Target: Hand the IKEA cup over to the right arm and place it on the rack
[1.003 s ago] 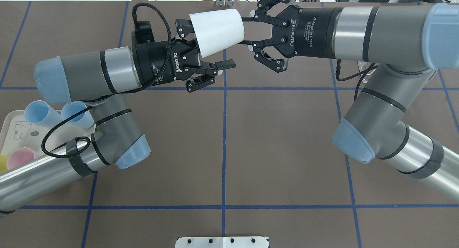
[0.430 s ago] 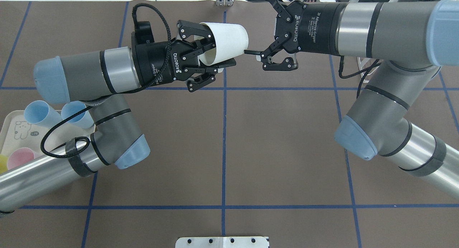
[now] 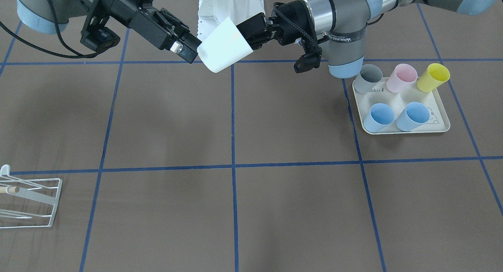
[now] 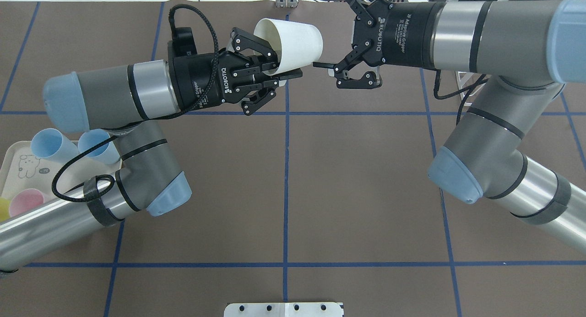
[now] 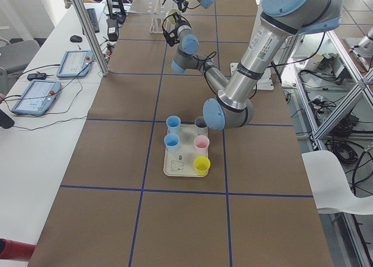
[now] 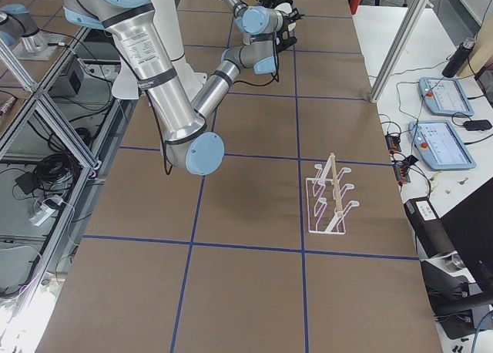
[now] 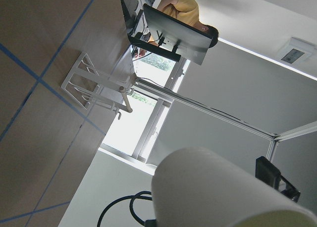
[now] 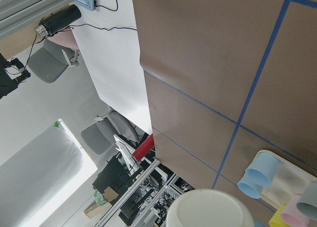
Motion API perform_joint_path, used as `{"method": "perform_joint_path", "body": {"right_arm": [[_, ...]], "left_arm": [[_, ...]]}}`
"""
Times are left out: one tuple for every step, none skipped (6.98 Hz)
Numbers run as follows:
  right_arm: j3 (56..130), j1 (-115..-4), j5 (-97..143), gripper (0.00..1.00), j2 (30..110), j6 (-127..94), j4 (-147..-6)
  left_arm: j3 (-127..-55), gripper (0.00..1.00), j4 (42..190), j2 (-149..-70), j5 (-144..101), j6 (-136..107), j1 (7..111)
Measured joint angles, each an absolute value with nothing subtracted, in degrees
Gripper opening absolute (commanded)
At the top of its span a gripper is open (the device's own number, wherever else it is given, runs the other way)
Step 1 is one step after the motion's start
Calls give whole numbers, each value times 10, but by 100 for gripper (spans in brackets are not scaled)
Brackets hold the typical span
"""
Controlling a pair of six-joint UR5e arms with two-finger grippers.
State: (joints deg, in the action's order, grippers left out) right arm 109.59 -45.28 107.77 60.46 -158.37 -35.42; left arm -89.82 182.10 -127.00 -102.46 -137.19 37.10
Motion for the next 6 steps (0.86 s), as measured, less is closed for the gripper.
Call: {"method": "perform_joint_path", "body": {"right_arm": [[1096,-453,1078,99,605,-1583,-354],[1096,-454,1078,99,605,-1581,-354],[1097,-453,1078,99,605,-1578,-354],[1098,-453,1080,99,604,-1576,-354],[1098,-453,1082,99,604,-1572,-354],[1099,-453,1084,99,604,-1566,-355]], "left_arm": [[-898,0,1821,-1269,-1025,-1372,371],[-898,0,1822,-1269,-1025,-1371,371],[-898,0,1821,-1269,-1025,-1371,370],[-897,0,1821,-1269,-1025,-1371,370],[-896,0,1820,-1270,-1026,-1370,370],[-896,0,1820,-1271,-1030,-1370,370]]}}
